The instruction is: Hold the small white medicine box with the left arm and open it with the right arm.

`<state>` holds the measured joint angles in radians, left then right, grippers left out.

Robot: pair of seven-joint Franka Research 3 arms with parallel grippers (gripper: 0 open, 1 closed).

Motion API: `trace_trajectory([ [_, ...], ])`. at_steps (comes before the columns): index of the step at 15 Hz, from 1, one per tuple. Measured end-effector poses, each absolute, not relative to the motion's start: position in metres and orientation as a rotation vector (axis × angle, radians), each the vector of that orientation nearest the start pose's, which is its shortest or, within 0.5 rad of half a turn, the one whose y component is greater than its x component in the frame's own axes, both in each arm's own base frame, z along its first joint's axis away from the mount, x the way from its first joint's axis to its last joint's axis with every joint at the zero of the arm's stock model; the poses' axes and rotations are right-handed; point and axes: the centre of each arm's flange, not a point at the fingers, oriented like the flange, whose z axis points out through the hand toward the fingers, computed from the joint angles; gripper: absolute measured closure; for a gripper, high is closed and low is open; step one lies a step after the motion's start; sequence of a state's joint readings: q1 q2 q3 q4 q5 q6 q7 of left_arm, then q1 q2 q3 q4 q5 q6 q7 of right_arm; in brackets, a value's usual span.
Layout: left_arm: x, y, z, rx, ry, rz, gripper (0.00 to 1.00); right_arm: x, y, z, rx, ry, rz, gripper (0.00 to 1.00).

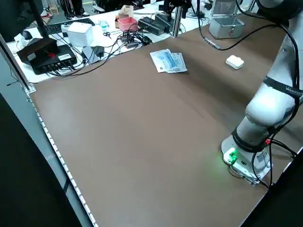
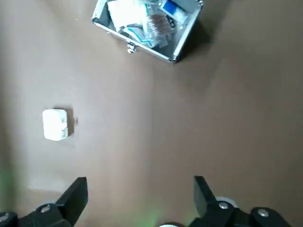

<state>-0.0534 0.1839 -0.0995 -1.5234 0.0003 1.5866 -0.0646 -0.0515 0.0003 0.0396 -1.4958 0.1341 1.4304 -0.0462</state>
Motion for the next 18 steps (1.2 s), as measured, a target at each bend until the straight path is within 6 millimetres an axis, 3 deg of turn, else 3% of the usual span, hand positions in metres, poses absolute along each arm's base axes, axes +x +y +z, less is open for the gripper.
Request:
trace_trajectory([
  [4,0.599,-0.087,0.527,-3.244,0.097,0.306,0.00,0.545,0.030,0.628,-2.940,-0.111,0.147,0.01],
  [8,0.598,-0.091,0.524,-3.311,0.114,0.356,0.00,0.554,0.057,0.588,-2.877,-0.157,0.265,0.01],
  [10,0.598,-0.096,0.525,-3.364,0.251,0.354,0.00,0.561,0.069,0.562,-2.850,-0.168,0.317,0.01],
  [13,0.601,-0.094,0.520,-3.438,0.435,0.353,0.00,0.569,0.071,0.531,-2.820,-0.138,0.337,0.01],
  [18,0.619,-0.069,0.491,-3.618,0.886,0.262,0.00,0.570,0.073,0.495,-2.784,-0.089,0.338,0.02],
])
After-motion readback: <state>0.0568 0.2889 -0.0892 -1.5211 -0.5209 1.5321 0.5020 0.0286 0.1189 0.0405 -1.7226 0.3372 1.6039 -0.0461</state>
